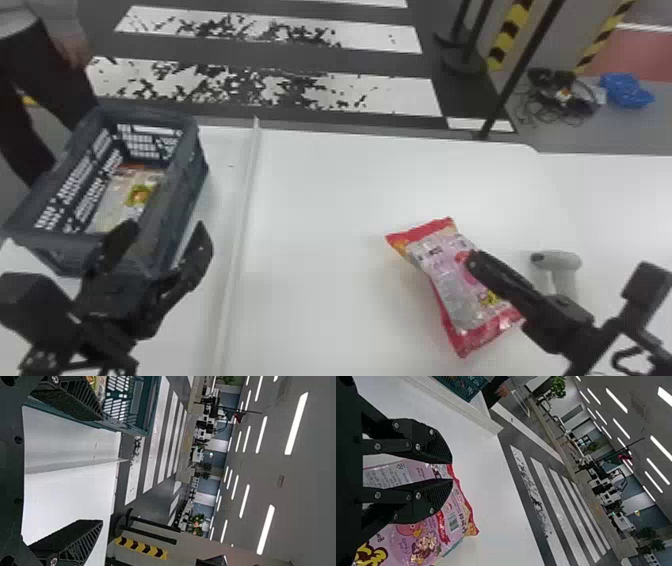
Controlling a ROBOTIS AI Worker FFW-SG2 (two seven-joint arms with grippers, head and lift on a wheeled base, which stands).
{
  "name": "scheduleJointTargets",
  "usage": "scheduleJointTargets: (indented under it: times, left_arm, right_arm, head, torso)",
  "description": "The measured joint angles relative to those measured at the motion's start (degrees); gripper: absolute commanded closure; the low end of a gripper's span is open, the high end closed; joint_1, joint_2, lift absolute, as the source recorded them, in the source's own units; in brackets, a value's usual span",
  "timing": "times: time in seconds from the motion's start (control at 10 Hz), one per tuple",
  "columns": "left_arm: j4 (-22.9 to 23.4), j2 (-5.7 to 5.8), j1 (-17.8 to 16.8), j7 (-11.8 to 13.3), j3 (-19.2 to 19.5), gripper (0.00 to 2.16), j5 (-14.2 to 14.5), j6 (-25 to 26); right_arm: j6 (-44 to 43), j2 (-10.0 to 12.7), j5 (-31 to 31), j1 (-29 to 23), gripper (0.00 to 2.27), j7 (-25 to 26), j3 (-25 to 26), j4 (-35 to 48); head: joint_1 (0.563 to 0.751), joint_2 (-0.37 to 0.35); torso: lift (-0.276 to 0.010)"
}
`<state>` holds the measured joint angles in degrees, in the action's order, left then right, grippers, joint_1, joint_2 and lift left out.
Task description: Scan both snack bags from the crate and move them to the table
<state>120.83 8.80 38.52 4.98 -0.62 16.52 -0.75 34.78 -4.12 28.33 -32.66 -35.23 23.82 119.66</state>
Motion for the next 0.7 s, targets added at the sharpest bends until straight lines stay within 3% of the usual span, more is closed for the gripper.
scheduleJointTargets:
  times: [0.7]
  left_arm:
    - [-0.5,0.6,-0.1,0.3,-0.3,0.07,0.1,-0.4]
  right_arm:
    - [-12.7,-0.6,-11.2,3.6,2.25,2.9,-10.8,-8.4]
  head:
    - [0.695,-0.038]
  torso:
    - [-0.087]
